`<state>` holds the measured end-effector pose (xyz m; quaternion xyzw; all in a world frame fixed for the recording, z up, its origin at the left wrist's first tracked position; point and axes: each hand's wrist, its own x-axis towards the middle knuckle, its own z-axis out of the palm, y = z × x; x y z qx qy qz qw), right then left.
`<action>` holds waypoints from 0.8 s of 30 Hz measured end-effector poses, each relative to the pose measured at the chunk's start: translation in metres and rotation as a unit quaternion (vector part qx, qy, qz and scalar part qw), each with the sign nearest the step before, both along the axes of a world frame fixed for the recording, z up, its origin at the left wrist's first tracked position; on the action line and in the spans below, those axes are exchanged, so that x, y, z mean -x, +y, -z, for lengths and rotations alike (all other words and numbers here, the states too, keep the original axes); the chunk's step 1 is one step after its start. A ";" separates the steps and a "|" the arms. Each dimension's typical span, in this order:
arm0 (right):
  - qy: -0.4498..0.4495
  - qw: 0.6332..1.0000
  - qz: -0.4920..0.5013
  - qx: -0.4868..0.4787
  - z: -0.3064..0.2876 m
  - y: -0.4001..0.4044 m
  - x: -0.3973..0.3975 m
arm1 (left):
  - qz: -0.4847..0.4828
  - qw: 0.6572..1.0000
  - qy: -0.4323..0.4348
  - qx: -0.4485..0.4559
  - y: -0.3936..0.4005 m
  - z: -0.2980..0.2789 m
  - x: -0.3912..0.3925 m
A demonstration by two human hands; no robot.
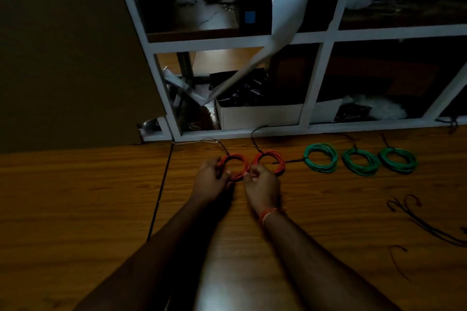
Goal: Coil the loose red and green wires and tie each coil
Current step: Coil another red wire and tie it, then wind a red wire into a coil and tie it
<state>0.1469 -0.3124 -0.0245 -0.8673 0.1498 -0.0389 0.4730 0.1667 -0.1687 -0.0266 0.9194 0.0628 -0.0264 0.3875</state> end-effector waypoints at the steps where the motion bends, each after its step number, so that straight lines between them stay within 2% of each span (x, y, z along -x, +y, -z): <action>1: -0.012 1.000 -0.017 0.011 0.000 -0.004 0.005 | -0.003 1.000 -0.006 0.009 0.001 -0.002 0.010; 3: -0.039 0.998 -0.053 0.022 -0.001 -0.009 0.014 | -0.007 1.000 -0.025 0.016 0.005 -0.006 0.032; 6: -0.087 0.988 -0.117 0.043 -0.009 -0.002 0.024 | -0.013 0.997 -0.066 -0.044 0.018 -0.019 0.061; 11: -0.147 0.961 -0.225 0.059 -0.029 0.040 0.045 | -0.062 0.984 -0.141 -0.090 0.060 -0.052 0.115; 15: -0.198 0.922 -0.327 0.061 -0.053 0.113 0.071 | -0.158 0.954 -0.193 -0.164 0.130 -0.070 0.165; 18: -0.221 0.900 -0.365 0.092 -0.063 0.150 0.085 | -0.210 0.932 -0.217 -0.198 0.160 -0.078 0.195; 24: -0.235 0.837 -0.488 0.079 -0.068 0.287 0.142 | -0.331 0.890 -0.215 -0.227 0.279 -0.076 0.288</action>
